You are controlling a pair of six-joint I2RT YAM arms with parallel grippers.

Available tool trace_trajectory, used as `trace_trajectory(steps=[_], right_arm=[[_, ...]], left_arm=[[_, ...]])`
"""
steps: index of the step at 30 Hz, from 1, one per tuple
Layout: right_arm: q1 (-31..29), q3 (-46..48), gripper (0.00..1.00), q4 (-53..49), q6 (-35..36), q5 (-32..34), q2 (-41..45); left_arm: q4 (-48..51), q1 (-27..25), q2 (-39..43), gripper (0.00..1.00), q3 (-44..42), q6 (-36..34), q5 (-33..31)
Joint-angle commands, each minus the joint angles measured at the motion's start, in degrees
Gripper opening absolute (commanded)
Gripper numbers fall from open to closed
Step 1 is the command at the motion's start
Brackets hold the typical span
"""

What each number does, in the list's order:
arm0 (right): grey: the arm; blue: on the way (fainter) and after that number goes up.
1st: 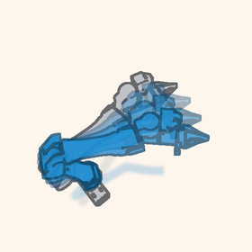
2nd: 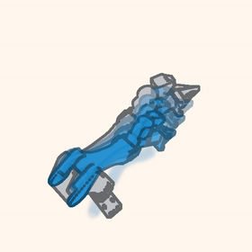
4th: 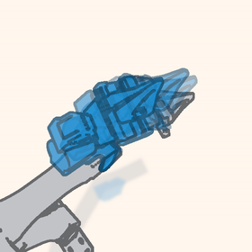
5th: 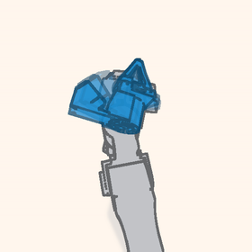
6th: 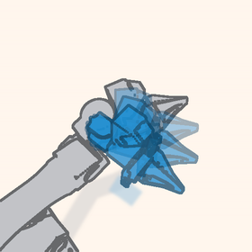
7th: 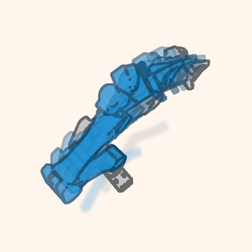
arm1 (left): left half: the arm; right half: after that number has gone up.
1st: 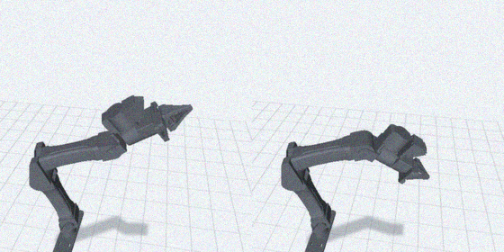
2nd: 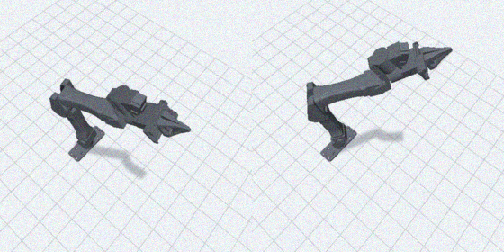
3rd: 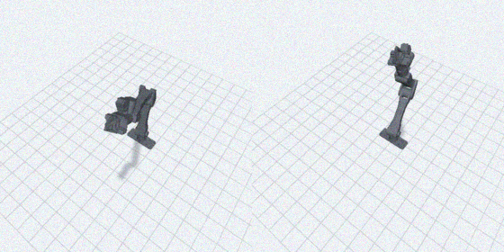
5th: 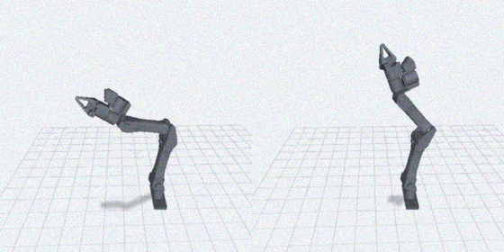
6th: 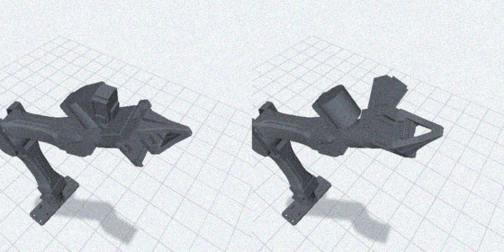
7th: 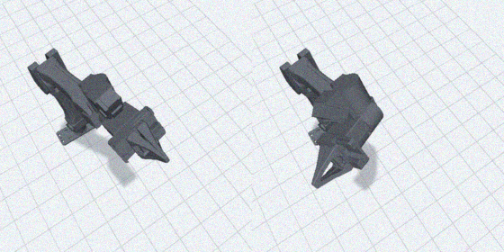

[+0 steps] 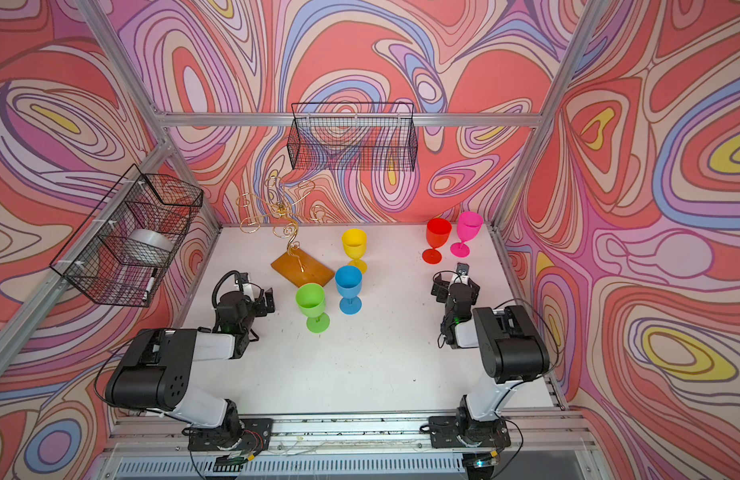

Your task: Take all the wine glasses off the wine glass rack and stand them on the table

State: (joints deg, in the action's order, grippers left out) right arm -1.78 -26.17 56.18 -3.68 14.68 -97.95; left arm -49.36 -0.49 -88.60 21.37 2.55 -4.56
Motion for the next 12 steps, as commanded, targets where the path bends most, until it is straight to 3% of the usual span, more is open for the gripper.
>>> trace_trajectory(steps=[1, 12], right_arm=[[0.2, 0.33, 0.98, 0.86, 0.34, -0.27, -0.57], [0.29, 0.07, 0.98, 0.42, 0.6, -1.1, -0.57]], left_arm=[[-2.03, -0.3, 0.35, 1.0, -0.18, -0.88, -0.51], [-2.05, -0.3, 0.35, 1.0, -0.16, -0.82, -0.45]])
